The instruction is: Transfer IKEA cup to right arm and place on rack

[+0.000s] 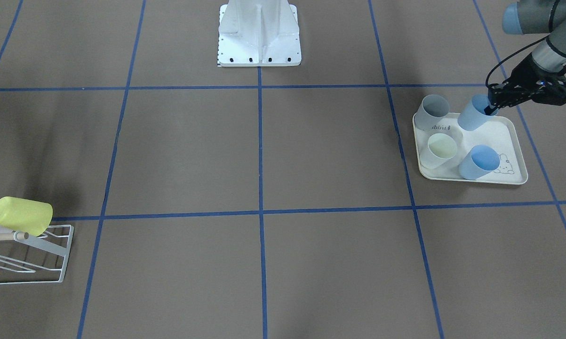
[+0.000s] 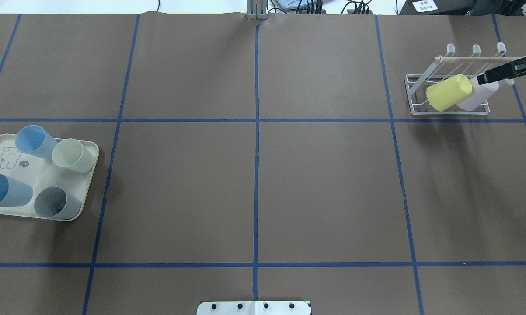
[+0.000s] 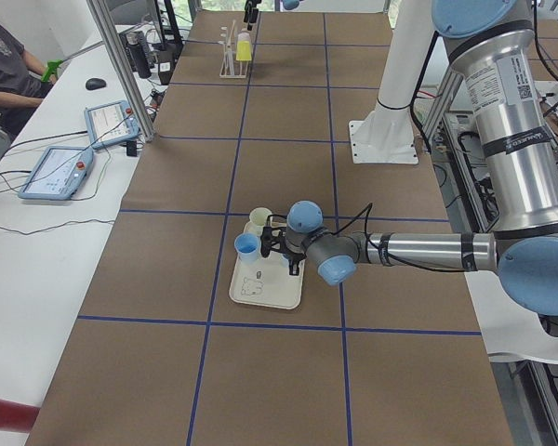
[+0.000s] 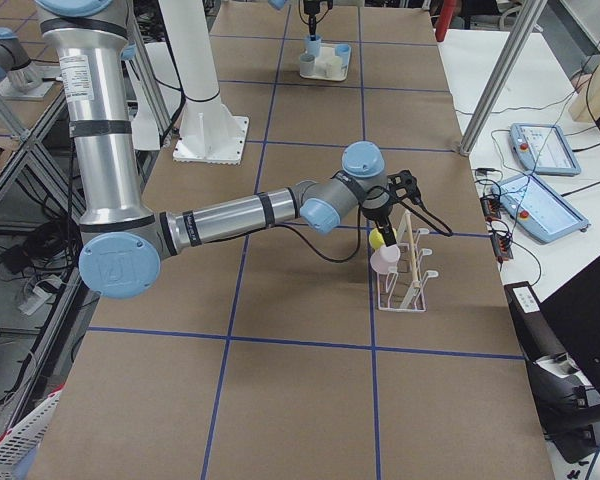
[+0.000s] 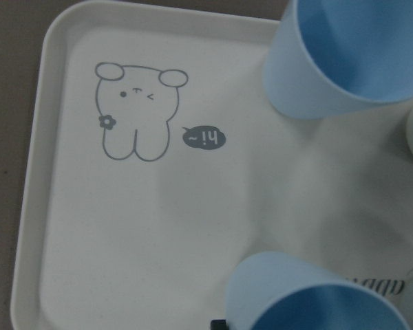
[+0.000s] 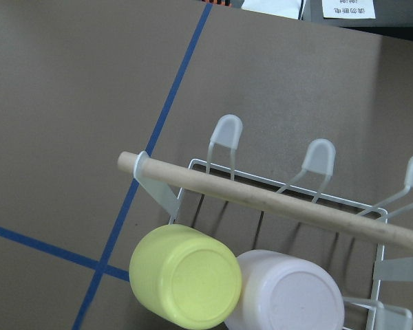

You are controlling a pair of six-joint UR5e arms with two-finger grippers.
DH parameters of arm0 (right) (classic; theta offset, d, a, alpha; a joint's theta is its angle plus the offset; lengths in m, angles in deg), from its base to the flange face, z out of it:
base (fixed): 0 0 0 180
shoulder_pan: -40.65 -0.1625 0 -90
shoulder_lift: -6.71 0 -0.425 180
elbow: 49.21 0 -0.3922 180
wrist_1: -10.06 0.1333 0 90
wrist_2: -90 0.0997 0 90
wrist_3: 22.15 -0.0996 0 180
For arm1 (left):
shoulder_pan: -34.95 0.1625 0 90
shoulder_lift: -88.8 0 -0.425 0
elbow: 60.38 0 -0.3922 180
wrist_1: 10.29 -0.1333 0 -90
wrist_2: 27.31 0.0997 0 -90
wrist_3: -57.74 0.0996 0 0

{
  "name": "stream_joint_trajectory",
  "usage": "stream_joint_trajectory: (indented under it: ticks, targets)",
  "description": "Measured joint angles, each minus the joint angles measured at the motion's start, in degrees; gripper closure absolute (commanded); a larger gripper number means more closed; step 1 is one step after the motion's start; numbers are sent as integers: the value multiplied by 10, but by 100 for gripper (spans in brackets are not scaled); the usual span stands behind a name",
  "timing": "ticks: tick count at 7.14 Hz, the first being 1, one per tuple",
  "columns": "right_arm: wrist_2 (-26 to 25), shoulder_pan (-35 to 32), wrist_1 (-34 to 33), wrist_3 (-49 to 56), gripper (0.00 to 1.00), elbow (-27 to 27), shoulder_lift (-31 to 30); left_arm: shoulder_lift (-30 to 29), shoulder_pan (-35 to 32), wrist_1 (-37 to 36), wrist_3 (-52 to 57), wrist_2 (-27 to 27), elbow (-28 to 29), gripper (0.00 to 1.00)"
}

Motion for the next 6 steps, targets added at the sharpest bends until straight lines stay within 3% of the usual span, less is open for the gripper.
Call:
stream_joint_trajectory:
  ticks: [3,4,6]
  targets:
    - [7,7,1,-53,1,-23,0,-7,-107,-43,-25,-126,-75,100]
    - [22,12,1,-96,1,-39,0,-34,-116,-46,-84,-140,-94,100]
    - [63,30,11,-222,1,-91,1,-156,-87,-44,-274,-144,-102,100]
